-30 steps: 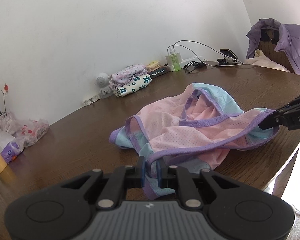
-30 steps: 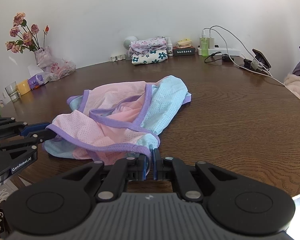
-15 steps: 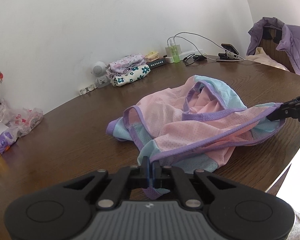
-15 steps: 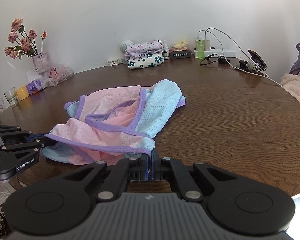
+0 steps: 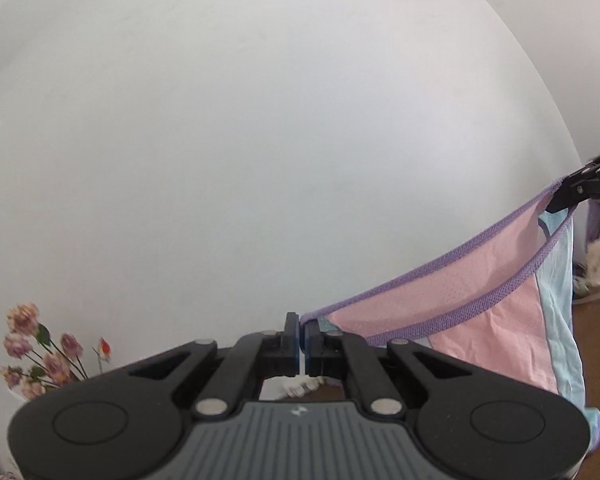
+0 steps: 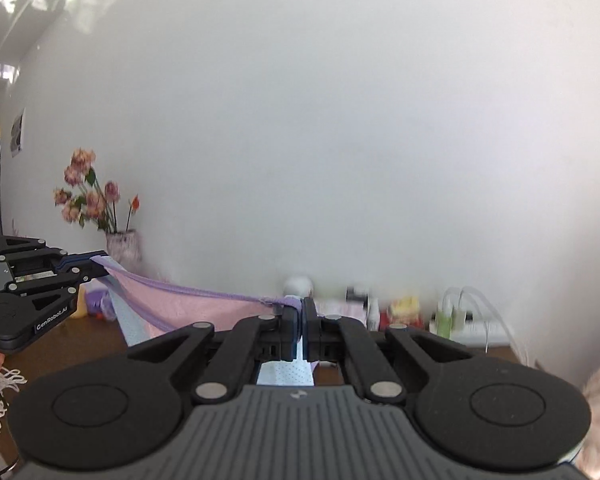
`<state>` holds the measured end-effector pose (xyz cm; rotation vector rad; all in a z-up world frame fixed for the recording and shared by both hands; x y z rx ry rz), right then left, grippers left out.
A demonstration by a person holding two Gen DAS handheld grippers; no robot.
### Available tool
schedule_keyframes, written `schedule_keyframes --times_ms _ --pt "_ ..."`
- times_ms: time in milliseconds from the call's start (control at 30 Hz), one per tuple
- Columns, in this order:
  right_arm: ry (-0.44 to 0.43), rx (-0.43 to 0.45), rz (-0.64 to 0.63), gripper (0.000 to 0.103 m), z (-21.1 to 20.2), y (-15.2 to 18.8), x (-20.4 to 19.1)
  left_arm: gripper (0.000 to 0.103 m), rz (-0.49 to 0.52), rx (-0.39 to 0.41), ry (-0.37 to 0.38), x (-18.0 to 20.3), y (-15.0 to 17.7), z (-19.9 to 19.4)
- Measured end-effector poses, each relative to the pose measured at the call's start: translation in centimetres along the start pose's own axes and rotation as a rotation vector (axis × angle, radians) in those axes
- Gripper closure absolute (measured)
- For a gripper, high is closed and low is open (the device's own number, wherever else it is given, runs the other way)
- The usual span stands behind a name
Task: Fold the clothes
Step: 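Raise the garment high with both grippers, shaking it open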
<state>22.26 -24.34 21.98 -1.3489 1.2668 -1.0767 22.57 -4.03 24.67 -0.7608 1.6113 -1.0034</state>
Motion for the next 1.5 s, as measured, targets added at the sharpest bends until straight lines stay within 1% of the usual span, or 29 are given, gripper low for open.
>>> schedule_keyframes --times_ms 67,167,267,333,400,500,633,733,900,1000,1100,1200,1300,1367,1400,1433,1500 --pt "0.004 0.064 0.018 0.102 1.0 -5.5 -0.3 0.102 -0.003 0.051 -0.049 -2.3 -3.9 -0.4" --pt "0.026 0.156 0.020 0.102 1.4 -12.9 -1.5 0.101 -0.007 0.120 -0.118 -5.6 -9.3 -1.3" --pt "0.064 0.231 0.025 0.102 1.3 -18.6 -2.8 0.101 -0.007 0.186 -0.187 -8.6 -14.3 -2.3" --pt "0.071 0.253 0.039 0.102 1.3 -21.0 -3.6 0.101 -0.006 0.207 -0.229 -9.7 -16.2 -3.2" --pt "0.067 0.264 0.054 0.102 1.3 -22.8 -4.5 0.101 -0.019 0.211 -0.251 -10.7 -17.3 -3.9" --pt "0.064 0.279 0.048 0.102 1.1 -24.0 -5.8 0.101 -0.036 0.207 -0.268 -11.8 -18.0 -4.9" --pt "0.033 0.291 0.039 0.102 0.4 -25.0 -7.4 0.101 -0.052 0.200 -0.282 -13.0 -18.2 -6.1" --pt "0.017 0.283 0.032 0.102 0.2 -25.9 -8.5 0.101 -0.064 0.186 -0.297 -13.9 -18.0 -6.4" --pt "0.002 0.249 0.015 0.102 1.9 -26.9 -11.3 0.101 -0.066 0.131 -0.325 -15.7 -16.8 -5.3" --pt "0.005 0.213 -0.011 0.102 4.9 -26.9 -13.6 0.101 -0.091 0.083 -0.333 -17.6 -15.0 -4.0" --pt "0.000 0.160 -0.031 0.102 8.9 -26.3 -15.5 0.101 -0.127 0.034 -0.340 -20.1 -11.9 -1.2" --pt "0.004 0.106 -0.053 0.102 14.7 -25.1 -18.5 0.101 -0.170 -0.013 -0.344 -22.7 -8.5 2.1" --pt "-0.007 0.064 -0.065 0.102 20.0 -23.8 -21.3 0.101 -0.195 -0.048 -0.368 -25.2 -5.6 5.7" --pt "-0.011 0.056 -0.073 0.102 23.1 -23.0 -23.5 0.101 -0.206 -0.044 -0.389 -26.9 -4.2 7.6" --pt "-0.012 0.069 -0.077 0.102 24.3 -23.2 -24.3 0.101 -0.208 -0.035 -0.401 -27.7 -3.9 8.3" --pt "-0.013 0.082 -0.080 0.102 25.5 -23.3 -25.0 0.101 -0.208 -0.024 -0.417 -28.5 -3.8 8.9" --pt "-0.033 0.118 -0.067 0.102 26.2 -24.4 -25.9 0.101 -0.177 0.011 -0.459 -29.6 -4.5 9.3"
Point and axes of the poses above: each gripper's, at about its wrist camera, not at the fingertips, and z roughly the way its jaws point, x to its right, y to its underside, the point moved 5 cm from there along z, roughly the way its jaws point, and after that the axes turned 14 degrees about y, right-handed, at the moved point
